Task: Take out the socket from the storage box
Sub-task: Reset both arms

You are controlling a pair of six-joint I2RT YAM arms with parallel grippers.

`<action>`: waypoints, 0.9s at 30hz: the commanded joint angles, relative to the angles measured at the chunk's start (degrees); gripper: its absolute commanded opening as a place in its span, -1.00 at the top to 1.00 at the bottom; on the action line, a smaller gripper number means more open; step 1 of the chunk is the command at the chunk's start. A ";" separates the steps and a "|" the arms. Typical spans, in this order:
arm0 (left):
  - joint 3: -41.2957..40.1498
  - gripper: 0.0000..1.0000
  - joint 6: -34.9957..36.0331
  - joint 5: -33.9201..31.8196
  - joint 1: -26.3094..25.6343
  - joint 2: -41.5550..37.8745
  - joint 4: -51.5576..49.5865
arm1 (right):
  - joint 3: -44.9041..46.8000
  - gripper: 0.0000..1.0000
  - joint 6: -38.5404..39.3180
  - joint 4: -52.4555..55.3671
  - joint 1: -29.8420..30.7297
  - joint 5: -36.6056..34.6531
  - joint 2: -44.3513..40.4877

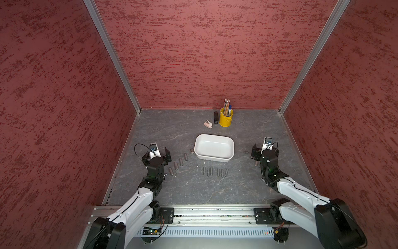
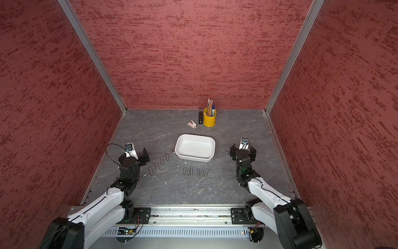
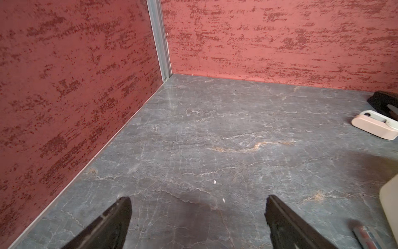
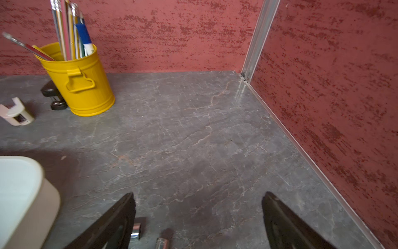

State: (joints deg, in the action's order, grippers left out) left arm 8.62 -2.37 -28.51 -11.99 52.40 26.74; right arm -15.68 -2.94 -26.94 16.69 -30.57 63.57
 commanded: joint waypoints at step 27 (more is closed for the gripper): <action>13.00 -0.99 3.18 30.80 13.83 35.58 24.91 | -5.30 -0.97 2.76 -28.41 -14.60 22.74 25.40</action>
State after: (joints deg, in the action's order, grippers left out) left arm 21.56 1.54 -0.08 1.72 88.44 53.98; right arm -21.26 0.84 -56.12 2.28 -10.35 89.25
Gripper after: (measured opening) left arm 0.996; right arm 0.984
